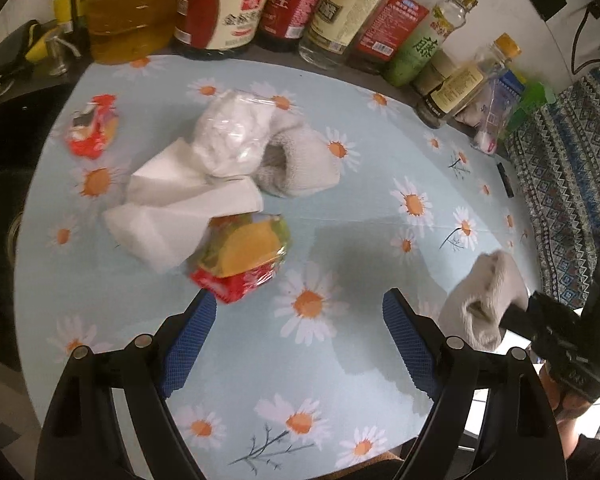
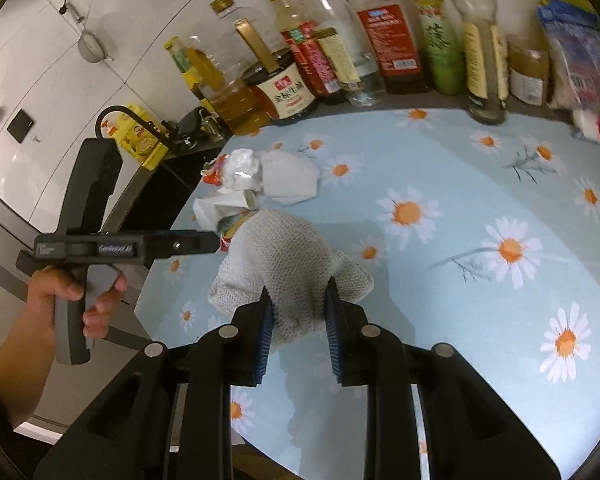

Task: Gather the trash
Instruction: 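Close the left tool on the yellow-and-red snack packet, then carry the snack packet and grey knit cloth down over the black bin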

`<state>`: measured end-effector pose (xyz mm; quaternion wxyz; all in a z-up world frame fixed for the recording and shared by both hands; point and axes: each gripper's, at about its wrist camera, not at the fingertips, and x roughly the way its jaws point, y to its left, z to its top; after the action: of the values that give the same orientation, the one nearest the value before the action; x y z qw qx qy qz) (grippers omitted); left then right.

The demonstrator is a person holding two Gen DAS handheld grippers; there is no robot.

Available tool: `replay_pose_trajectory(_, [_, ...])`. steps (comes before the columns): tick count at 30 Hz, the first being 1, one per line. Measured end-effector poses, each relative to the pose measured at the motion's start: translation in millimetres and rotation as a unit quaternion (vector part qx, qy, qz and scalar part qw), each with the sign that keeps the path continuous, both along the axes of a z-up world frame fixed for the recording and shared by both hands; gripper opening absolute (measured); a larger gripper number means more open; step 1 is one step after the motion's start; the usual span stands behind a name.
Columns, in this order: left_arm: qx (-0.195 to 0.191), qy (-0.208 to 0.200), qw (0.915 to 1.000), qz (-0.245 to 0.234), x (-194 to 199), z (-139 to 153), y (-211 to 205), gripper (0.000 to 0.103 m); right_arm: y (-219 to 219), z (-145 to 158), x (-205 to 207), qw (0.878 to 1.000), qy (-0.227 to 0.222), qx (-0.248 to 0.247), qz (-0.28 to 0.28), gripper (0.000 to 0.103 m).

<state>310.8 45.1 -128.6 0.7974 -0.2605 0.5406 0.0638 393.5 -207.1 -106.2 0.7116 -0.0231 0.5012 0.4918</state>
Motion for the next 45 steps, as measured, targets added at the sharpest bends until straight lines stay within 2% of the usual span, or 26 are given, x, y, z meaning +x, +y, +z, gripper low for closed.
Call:
replay_pose_trajectory(9, [0.018, 0.019, 0.9997, -0.002, 21.4, -16.7, 8.5, 0.083, -16.8, -7.5, 0.6, 1.0, 0.011, -0.006, -0.018, 0.025])
replay_pose_trajectory(17, [0.047, 0.032, 0.9983, -0.014, 33.8, -29.1, 13.0, 0.082, -25.0, -11.1, -2.5, 0.999, 0.017, -0.013, -0.027, 0.026])
replay_pose_trajectory(19, [0.064, 0.039, 0.997, -0.022, 35.8, -32.0, 9.6, 0.081, -24.8, -9.4, -2.8, 0.999, 0.015, -0.012, -0.027, 0.026])
replay_pose_trajectory(20, [0.073, 0.04, 0.9961, -0.026, 36.1, -32.8, 7.6, 0.08, -25.0, -8.5, -3.2, 0.999, 0.014, -0.013, -0.028, 0.026])
replay_pose_trajectory(21, [0.082, 0.042, 0.9953, -0.031, 36.5, -33.8, 5.9, 0.073, -24.9, -7.8, -3.5, 0.999, 0.013, -0.012, -0.028, 0.026])
replay_pose_trajectory(26, [0.087, 0.056, 0.9936, -0.047, 37.8, -39.9, 1.9, 0.05, -23.1, -6.3, -5.7, 0.999, 0.006, -0.018, -0.03, 0.026])
replay_pose_trajectory(27, [0.085, 0.055, 0.9938, -0.047, 37.8, -40.3, 1.8, 0.049, -22.6, -6.6, -6.4, 0.999, 0.006, -0.02, -0.03, 0.026])
replay_pose_trajectory(38, [0.08, 0.036, 0.9949, -0.05, 21.5, -34.1, 3.1, 0.048, -21.9, -3.5, -14.4, 0.999, 0.005, -0.021, -0.03, 0.026])
replay_pose_trajectory(45, [0.074, 0.014, 0.9953, -0.061, -6.8, -22.5, -4.9, 0.048, -15.3, 3.0, -28.9, 0.999, -0.005, -0.027, -0.029, 0.026])
